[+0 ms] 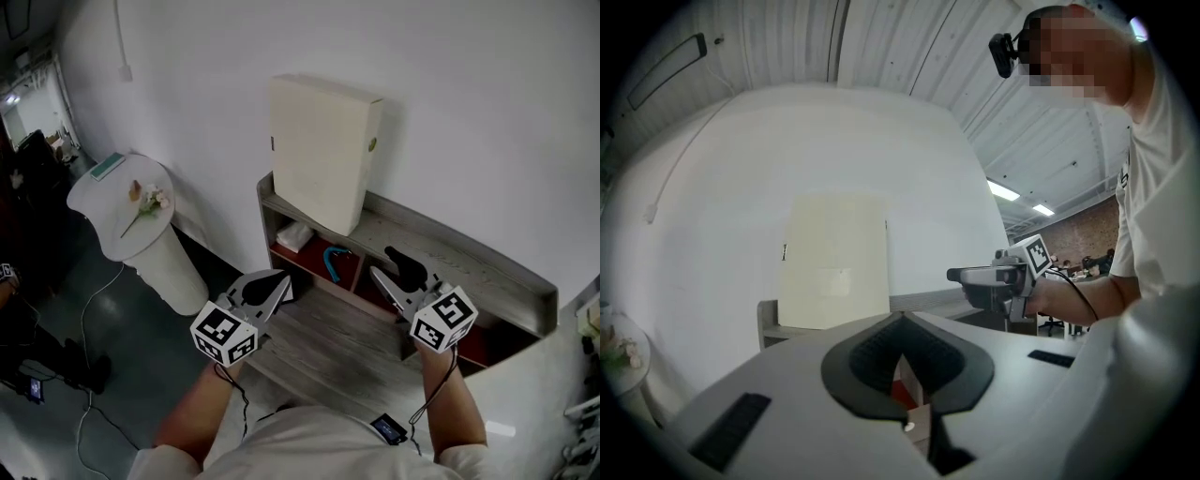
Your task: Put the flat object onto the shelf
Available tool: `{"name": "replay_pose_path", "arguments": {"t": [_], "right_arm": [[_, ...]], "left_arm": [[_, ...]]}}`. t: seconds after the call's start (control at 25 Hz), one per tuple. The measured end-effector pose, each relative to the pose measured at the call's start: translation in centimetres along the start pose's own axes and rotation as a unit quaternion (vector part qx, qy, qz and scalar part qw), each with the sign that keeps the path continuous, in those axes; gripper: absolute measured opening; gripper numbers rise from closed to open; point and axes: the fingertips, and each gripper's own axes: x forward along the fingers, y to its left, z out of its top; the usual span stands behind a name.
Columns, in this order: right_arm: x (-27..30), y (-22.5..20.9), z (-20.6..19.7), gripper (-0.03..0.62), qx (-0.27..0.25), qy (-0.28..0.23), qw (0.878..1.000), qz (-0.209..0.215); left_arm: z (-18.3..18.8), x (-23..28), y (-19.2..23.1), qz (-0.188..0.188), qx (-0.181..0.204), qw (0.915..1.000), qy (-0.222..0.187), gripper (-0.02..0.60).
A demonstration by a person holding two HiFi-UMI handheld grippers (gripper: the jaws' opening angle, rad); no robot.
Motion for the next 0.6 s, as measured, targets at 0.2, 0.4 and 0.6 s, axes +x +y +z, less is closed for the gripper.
{"name": "replay_pose_path", "arguments": {"t": [0.2, 0.4, 0.6], "right_arm": [[-3.3, 2.8, -2.1, 0.113, -0.001, 0.003, 1.000, -0.004], [-6.9, 5.5, -5.3, 0.054, -0.001, 0.024, 1.000, -0.003], [-11.4, 7.8, -6.2, 0.032, -0.002, 0.016, 1.000, -0.016]], "left_arm": [[-1.2, -1.1, -3.4, 0.011, -0.004, 0.9999, 0.006, 0.012], [-3.2, -2.7, -7.1, 0.021, -0.026, 0.9993, 0.015, 0.012], [-3.9, -4.0, -11.6, 0.026, -0.030, 0.9989, 0.023, 0.012]]}}
